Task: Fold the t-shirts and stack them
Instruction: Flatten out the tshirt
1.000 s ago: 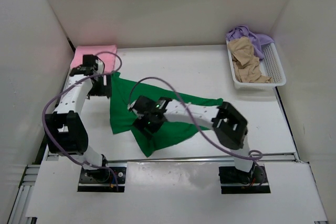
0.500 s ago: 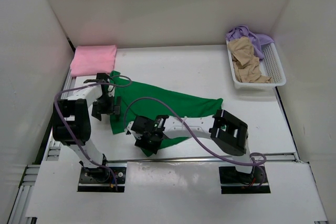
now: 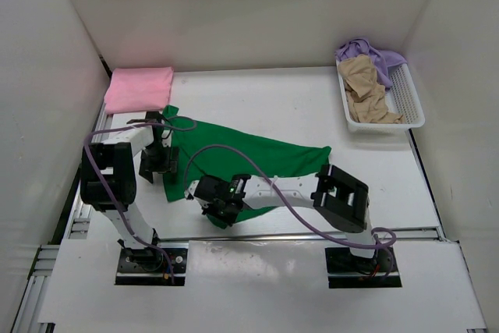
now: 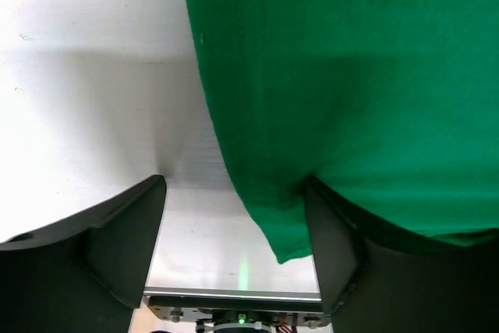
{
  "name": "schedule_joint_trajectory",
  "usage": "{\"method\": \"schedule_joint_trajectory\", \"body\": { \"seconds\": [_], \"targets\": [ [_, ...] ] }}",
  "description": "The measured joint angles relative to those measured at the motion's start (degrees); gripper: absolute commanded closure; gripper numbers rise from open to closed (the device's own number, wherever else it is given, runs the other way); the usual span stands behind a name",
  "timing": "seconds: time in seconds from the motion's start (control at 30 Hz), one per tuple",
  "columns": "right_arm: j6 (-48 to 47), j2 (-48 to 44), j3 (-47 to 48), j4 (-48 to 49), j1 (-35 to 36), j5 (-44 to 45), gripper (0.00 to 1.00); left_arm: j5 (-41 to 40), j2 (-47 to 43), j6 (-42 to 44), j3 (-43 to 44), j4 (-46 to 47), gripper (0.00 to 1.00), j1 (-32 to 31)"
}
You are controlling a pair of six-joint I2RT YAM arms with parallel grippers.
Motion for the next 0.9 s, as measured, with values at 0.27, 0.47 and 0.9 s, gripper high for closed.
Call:
{"method": "schedule_joint_trajectory", "body": {
  "seconds": [0.27,0.47,0.9],
  "targets": [
    [3.74,-20.85,3.98,-2.19,-17.05,-9.46,1.0,-2.47,-0.13,0.07,-0.02,-0.26,0.28,0.09],
    [8.9,-22.73,16.0,3.96,-47.8,-16.39,0.97,-4.0,-0.37,0.07,-0.17,-0.33,0.26,1.14],
    [23.82,19.47,38.1,-6.86,-70.07,-13.11,0.0,-4.72,-0.66,0.09,2.25,-3.85,0.16,1.18]
  ]
}}
